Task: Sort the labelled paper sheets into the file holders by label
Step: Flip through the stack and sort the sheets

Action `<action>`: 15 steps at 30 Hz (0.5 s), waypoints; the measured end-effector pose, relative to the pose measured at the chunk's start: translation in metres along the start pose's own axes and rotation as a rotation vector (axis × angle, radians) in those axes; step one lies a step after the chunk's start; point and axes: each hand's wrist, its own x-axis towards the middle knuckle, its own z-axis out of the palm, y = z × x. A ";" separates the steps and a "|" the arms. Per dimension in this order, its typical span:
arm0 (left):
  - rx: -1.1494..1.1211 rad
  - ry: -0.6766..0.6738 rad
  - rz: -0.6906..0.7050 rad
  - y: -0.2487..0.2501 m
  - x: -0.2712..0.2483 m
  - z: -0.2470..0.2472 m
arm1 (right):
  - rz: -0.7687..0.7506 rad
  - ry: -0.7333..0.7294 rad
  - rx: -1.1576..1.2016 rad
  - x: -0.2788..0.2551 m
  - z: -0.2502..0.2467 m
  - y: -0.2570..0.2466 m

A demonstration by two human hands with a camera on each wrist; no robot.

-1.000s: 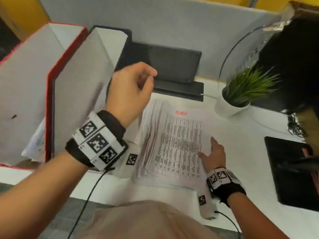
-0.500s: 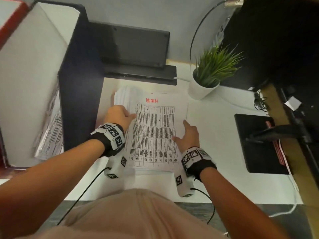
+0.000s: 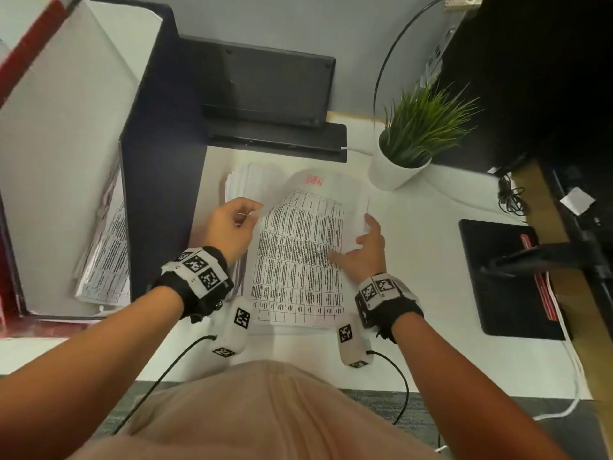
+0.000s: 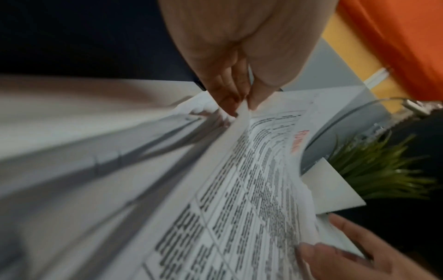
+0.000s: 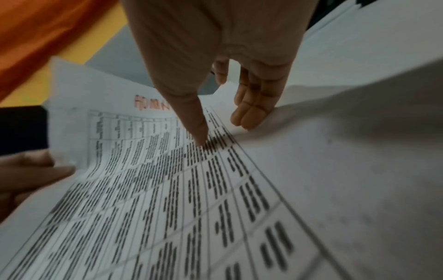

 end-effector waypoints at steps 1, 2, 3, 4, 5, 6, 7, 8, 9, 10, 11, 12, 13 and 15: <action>-0.034 -0.001 -0.019 -0.002 0.000 -0.001 | 0.020 0.028 0.015 0.001 -0.002 0.000; -0.055 -0.006 -0.030 -0.004 0.000 -0.003 | 0.031 0.051 0.036 0.002 -0.003 -0.001; -0.063 -0.022 -0.041 -0.005 0.000 -0.004 | 0.042 0.068 0.065 0.003 -0.004 0.000; -0.062 -0.052 -0.048 -0.006 0.000 -0.006 | 0.050 0.077 0.095 0.005 -0.004 0.001; -0.055 -0.098 -0.052 -0.007 0.001 -0.008 | 0.062 0.082 0.113 0.006 -0.005 0.001; -0.046 -0.149 -0.056 -0.006 0.002 -0.010 | 0.070 0.086 0.117 0.006 -0.006 0.003; -0.028 -0.192 -0.061 -0.005 0.004 -0.011 | 0.076 0.088 0.116 0.006 -0.006 0.004; -0.006 -0.204 -0.075 -0.005 0.007 -0.012 | 0.059 0.088 0.125 0.005 -0.006 0.008; 0.021 -0.175 -0.097 -0.003 0.011 -0.012 | 0.020 0.083 0.127 0.003 -0.007 0.009; 0.050 -0.120 -0.130 -0.001 0.015 -0.012 | -0.025 0.076 0.145 0.001 -0.008 0.010; 0.071 -0.069 -0.172 0.000 0.020 -0.012 | -0.038 0.077 0.163 0.000 -0.009 0.012; 0.086 -0.048 -0.224 0.002 0.025 -0.013 | -0.018 0.076 0.242 0.000 -0.009 0.015; 0.101 -0.066 -0.281 0.004 0.029 -0.013 | 0.040 0.075 0.368 0.000 -0.010 0.015; 0.166 -0.159 -0.366 0.008 0.035 -0.014 | 0.146 0.075 0.554 0.001 -0.011 0.015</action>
